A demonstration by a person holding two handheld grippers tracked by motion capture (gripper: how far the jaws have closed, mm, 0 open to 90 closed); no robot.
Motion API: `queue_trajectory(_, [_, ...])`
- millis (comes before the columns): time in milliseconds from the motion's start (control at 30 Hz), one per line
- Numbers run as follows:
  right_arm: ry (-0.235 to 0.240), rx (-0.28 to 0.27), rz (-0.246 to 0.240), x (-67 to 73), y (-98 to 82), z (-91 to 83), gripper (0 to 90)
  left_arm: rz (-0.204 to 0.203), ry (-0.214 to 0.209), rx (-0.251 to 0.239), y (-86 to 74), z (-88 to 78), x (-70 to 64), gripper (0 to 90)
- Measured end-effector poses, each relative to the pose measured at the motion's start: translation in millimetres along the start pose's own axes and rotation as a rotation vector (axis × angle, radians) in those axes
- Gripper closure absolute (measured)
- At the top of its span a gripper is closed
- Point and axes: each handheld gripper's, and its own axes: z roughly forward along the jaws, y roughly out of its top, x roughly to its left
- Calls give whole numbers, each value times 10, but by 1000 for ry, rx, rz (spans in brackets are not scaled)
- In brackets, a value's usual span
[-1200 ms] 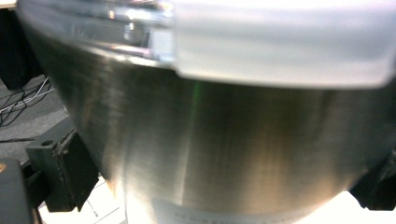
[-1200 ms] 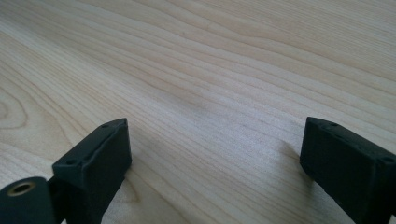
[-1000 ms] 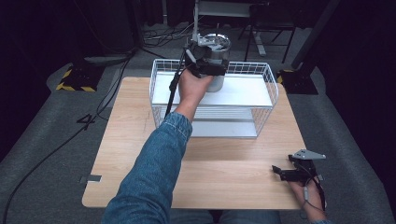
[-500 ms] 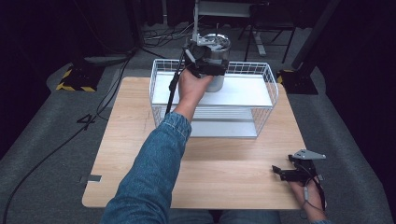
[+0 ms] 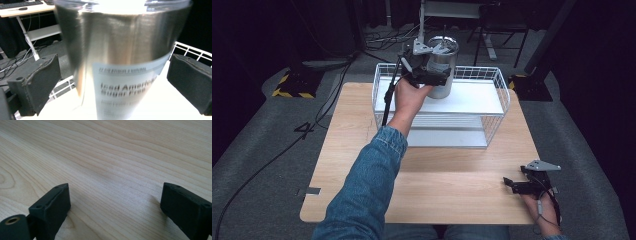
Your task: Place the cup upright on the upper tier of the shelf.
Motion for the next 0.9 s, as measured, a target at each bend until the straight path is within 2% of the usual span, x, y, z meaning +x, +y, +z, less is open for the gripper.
queue_trajectory(67, [0,0,-1,-1,0,0,96,-9,-1,-12,-14,-79,4,0])
queue_trajectory(467, [0,1,-2,-1,0,0,96,25,-34,-46,-58,-570,-116,0])
queue_trajectory(900, [0,1,-3,-1,0,0,96,60,-58,-59,-238,-1140,-260,0])
